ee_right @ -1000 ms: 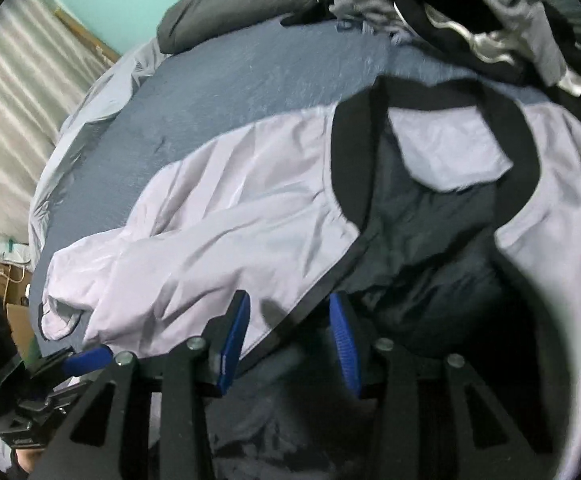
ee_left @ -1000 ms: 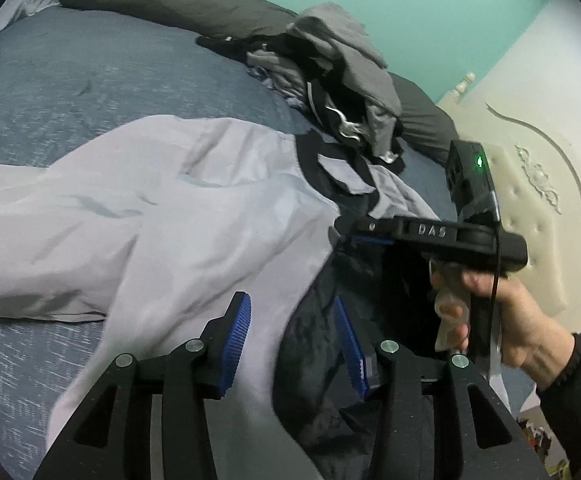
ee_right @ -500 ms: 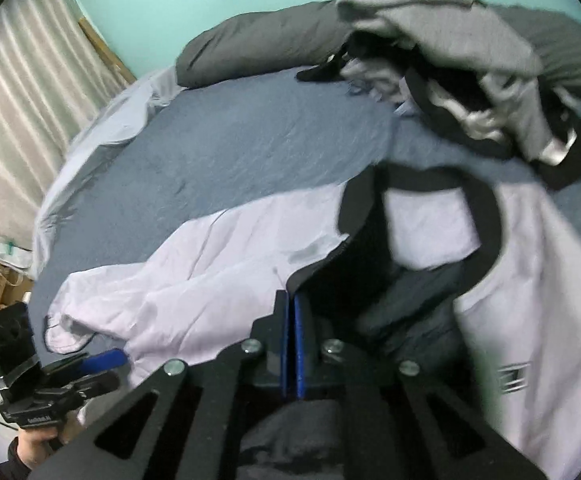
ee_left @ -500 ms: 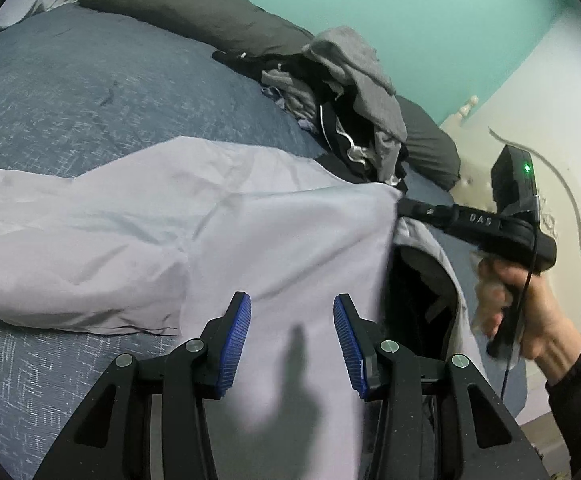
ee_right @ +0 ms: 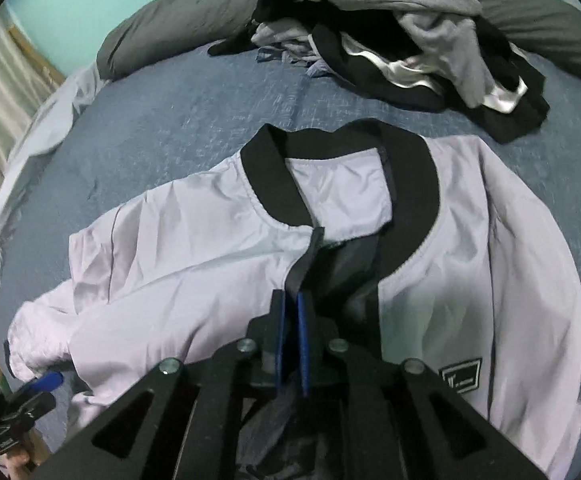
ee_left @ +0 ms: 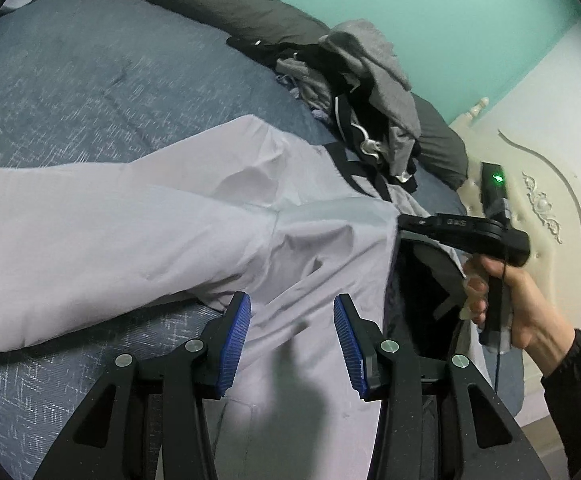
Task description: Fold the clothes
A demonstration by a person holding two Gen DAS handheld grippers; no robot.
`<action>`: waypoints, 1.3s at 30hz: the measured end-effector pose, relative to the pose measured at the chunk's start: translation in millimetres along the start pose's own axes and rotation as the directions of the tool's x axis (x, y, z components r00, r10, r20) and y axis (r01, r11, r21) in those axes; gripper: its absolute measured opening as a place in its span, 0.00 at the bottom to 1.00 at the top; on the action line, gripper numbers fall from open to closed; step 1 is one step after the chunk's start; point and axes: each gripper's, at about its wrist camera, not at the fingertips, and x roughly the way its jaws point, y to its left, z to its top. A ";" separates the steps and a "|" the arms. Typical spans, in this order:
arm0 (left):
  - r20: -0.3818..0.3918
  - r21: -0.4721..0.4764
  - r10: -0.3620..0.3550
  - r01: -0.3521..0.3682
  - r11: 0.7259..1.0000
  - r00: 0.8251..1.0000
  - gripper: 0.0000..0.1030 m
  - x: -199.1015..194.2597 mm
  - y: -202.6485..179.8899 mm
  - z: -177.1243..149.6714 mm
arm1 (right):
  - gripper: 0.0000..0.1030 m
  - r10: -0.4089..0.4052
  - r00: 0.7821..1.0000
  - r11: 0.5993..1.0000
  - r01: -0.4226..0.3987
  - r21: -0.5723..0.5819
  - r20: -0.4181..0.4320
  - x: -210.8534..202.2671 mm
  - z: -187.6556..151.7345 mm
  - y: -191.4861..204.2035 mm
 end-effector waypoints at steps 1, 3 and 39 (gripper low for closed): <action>-0.003 -0.005 0.000 -0.001 1.000 1.000 0.46 0.6 1.9 -0.4 | 0.07 0.018 1.000 1.000 -0.018 0.020 0.016 -6.2 -1.6 -3.6; -0.002 -0.011 0.000 0.000 1.000 1.000 0.46 -0.1 3.7 -0.1 | 0.25 0.078 0.996 0.995 -0.080 0.056 0.041 -20.8 -13.4 -9.6; 0.090 -0.062 0.123 -0.118 0.991 0.988 0.46 -155.1 26.9 -40.5 | 0.08 0.360 0.933 0.927 -0.354 0.121 -0.029 -37.7 -173.3 73.8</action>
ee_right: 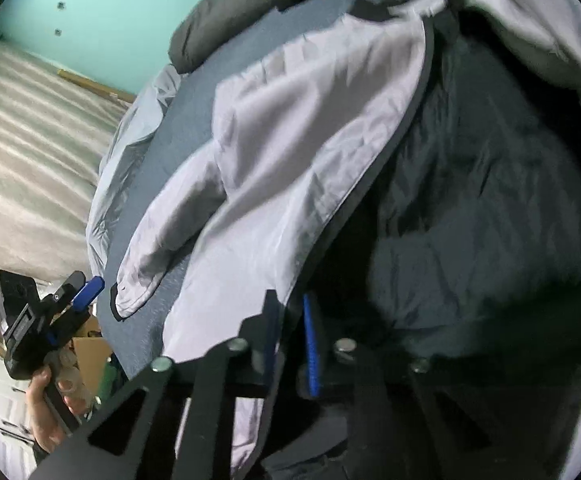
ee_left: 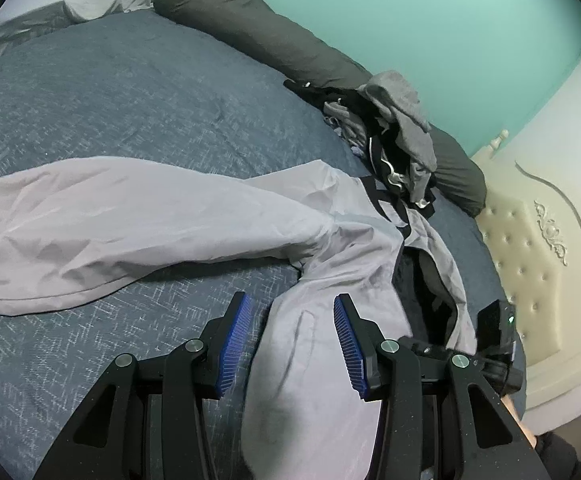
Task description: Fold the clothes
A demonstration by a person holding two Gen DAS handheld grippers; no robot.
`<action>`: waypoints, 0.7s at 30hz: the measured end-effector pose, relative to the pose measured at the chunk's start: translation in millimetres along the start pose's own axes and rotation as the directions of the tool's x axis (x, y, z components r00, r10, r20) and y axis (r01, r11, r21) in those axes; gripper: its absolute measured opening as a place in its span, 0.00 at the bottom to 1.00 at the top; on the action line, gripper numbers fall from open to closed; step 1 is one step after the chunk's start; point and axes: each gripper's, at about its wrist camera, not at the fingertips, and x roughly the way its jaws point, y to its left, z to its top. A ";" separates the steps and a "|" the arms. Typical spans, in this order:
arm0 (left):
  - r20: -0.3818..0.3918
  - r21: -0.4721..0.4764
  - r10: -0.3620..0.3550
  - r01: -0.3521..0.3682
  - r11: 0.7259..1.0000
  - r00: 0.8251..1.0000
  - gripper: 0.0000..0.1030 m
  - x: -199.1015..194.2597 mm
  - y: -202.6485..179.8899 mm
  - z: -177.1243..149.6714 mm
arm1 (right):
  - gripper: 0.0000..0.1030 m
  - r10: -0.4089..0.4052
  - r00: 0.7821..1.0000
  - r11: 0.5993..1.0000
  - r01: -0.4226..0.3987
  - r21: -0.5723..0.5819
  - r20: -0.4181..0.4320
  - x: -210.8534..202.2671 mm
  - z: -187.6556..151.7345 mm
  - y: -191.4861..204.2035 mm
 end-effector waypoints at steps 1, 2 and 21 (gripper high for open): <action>0.000 0.008 0.003 -0.003 1.000 1.000 0.46 -2.6 -1.3 0.1 | 0.08 -0.003 1.000 1.000 0.003 -0.017 0.004 -5.3 2.2 2.4; -0.005 0.017 0.001 -0.001 1.000 1.000 0.46 -4.2 -3.2 -0.6 | 0.08 -0.017 1.000 0.999 0.018 -0.043 0.009 -14.1 6.4 4.9; -0.310 0.079 -0.085 0.114 0.990 0.947 0.50 51.8 -33.5 -56.9 | 0.25 -0.262 0.963 0.959 0.267 -0.100 0.059 -78.2 27.1 -44.6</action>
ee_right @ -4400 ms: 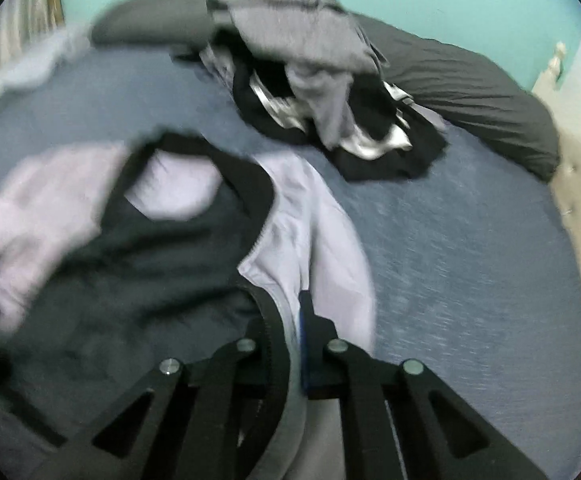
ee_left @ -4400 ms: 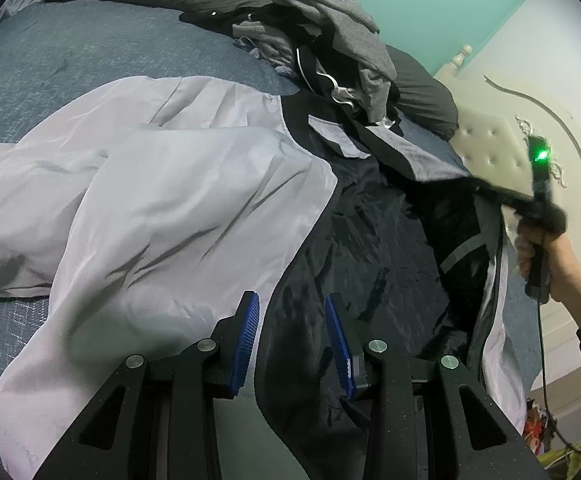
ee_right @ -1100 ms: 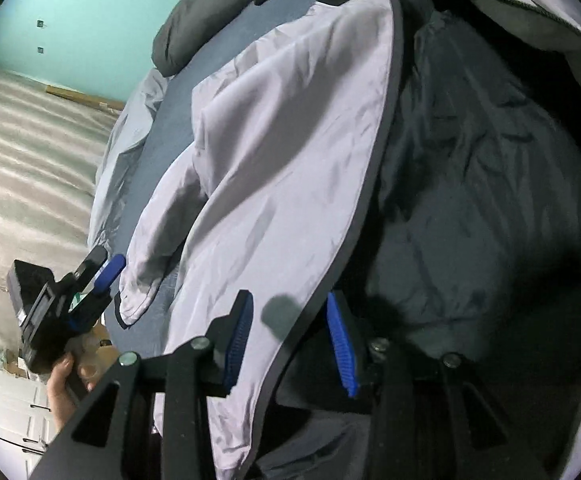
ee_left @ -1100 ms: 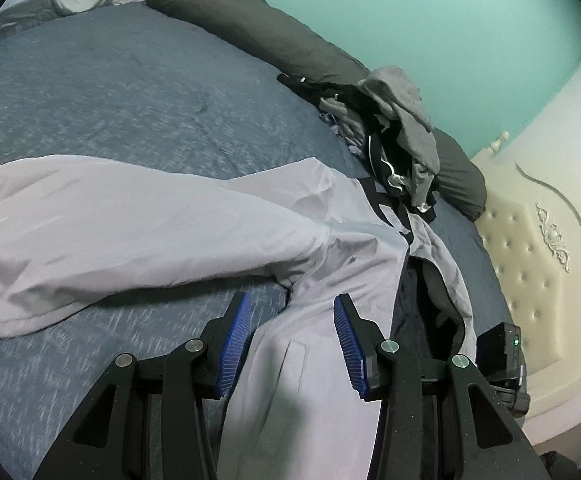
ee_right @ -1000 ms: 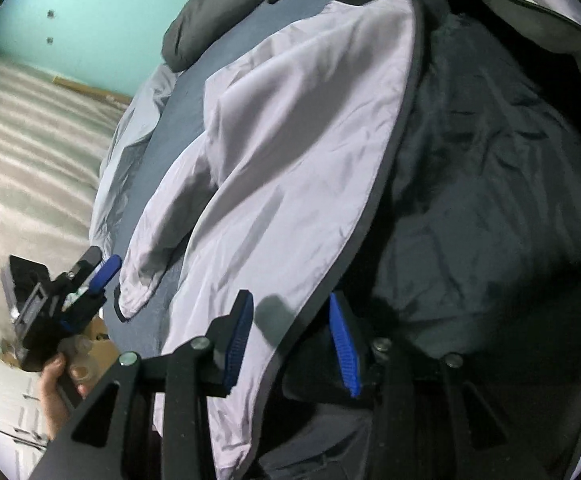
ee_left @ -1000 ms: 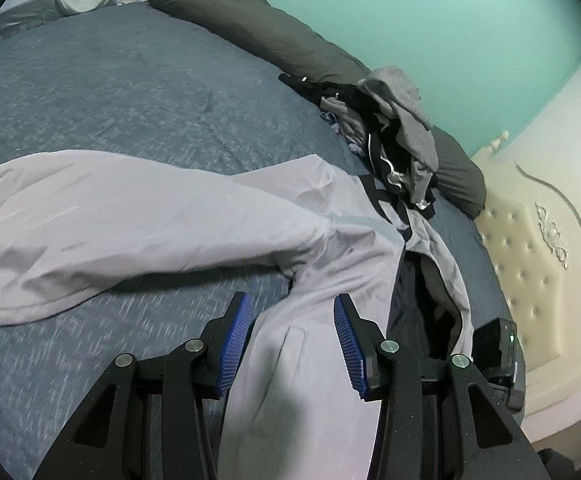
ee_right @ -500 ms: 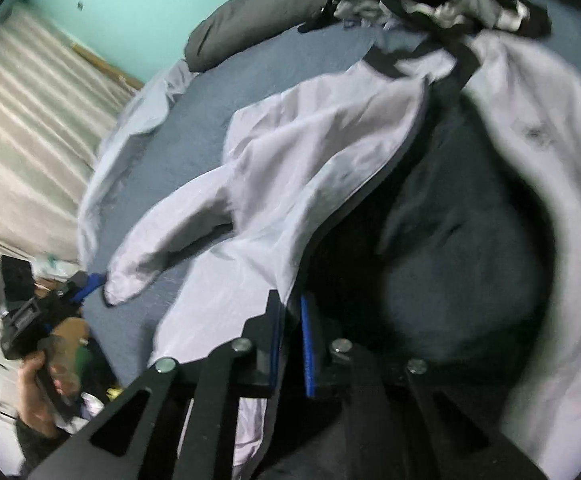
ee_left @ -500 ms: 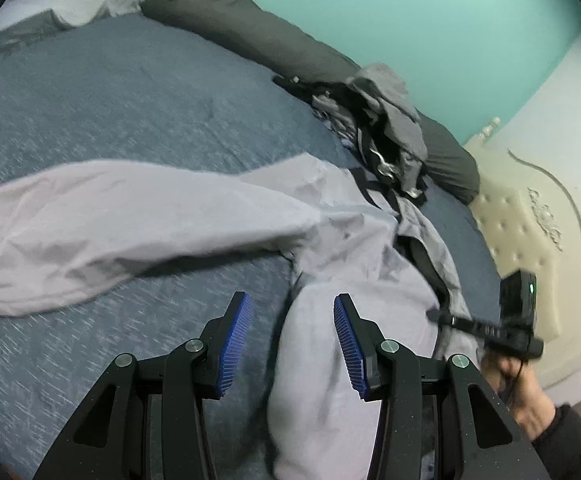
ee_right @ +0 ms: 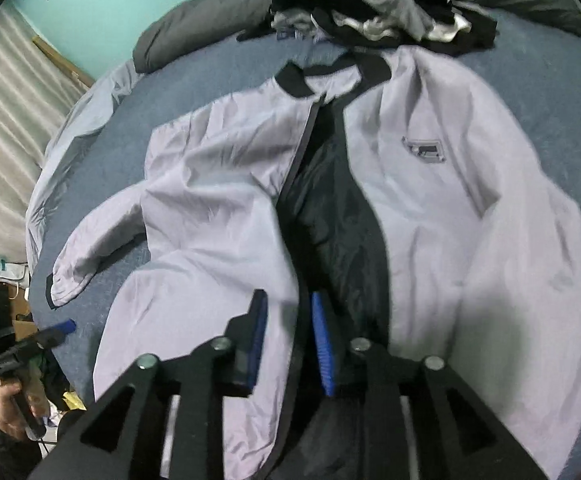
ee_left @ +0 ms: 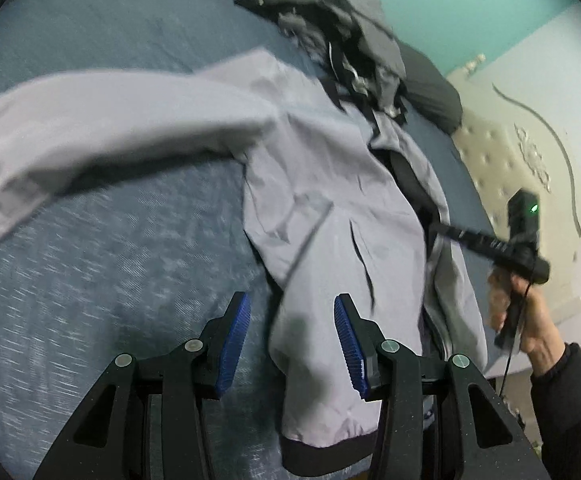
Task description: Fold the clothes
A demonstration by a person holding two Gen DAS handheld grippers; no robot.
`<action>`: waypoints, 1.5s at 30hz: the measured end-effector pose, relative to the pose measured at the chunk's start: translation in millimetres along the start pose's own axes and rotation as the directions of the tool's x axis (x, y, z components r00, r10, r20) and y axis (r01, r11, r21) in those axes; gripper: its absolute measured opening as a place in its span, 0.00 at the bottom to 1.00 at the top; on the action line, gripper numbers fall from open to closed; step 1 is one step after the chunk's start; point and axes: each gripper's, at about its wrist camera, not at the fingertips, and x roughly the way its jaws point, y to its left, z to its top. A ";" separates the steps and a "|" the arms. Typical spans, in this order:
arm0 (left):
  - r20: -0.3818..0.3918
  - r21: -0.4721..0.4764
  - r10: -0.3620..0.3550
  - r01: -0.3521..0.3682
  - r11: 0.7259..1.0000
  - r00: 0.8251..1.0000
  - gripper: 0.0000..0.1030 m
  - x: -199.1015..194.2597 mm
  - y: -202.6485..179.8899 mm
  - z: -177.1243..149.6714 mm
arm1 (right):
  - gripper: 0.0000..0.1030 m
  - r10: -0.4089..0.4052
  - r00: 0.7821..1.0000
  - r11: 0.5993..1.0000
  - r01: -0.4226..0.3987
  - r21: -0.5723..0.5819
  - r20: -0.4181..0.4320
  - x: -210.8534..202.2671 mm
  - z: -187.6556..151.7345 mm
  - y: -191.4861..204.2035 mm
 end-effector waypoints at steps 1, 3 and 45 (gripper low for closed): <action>-0.022 0.005 0.000 0.000 1.000 1.000 0.53 5.4 -1.7 -2.2 | 0.25 0.009 1.000 1.000 -0.008 -0.011 0.013 -7.3 0.1 -0.3; -0.057 0.030 0.002 -0.001 1.000 0.998 0.56 14.4 -7.1 -7.6 | 0.25 0.006 1.000 0.999 -0.005 -0.032 0.029 -22.5 -1.2 -1.8; -0.181 0.060 -0.031 0.043 0.997 0.983 0.56 28.3 -24.3 -30.6 | 0.05 -0.038 0.970 0.996 0.017 -0.086 -0.241 -1.9 -56.6 -15.2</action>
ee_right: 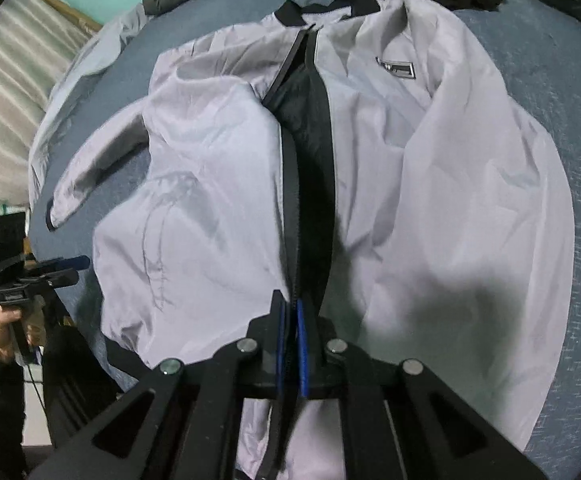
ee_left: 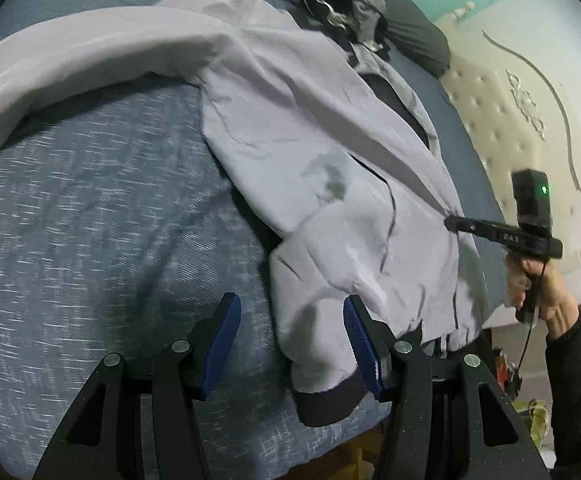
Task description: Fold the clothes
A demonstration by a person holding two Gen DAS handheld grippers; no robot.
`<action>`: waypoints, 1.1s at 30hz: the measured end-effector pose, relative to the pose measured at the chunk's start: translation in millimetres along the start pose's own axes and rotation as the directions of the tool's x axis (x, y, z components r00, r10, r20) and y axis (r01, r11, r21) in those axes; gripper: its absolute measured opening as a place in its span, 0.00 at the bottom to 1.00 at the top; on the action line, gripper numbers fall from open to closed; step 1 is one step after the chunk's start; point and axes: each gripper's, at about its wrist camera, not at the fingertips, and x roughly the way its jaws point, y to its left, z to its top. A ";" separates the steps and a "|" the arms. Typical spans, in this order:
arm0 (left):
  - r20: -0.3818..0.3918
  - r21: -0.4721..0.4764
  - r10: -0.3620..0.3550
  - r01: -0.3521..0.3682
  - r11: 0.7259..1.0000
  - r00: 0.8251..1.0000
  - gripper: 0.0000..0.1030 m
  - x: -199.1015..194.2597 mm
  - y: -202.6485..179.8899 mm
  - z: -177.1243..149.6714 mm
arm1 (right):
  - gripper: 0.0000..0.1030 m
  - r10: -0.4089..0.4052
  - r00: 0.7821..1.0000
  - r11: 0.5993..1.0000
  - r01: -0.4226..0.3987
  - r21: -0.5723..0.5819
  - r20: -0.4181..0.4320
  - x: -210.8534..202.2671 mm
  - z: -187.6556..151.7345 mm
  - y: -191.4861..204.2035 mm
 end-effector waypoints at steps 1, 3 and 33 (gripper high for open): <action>-0.008 0.004 -0.003 0.004 1.000 1.000 0.56 2.6 -1.6 -0.3 | 0.05 0.002 1.000 1.000 -0.002 0.003 -0.002 2.5 -1.3 -0.9; -0.010 -0.006 -0.018 0.018 1.000 1.000 0.56 6.5 -2.8 1.5 | 0.05 0.023 1.000 1.000 -0.023 0.016 -0.003 7.5 -3.7 -2.5; -0.058 0.116 0.001 0.005 0.993 0.998 0.06 -11.2 -16.9 -2.1 | 0.05 0.145 0.989 0.987 -0.146 -0.061 -0.021 8.6 -1.0 32.5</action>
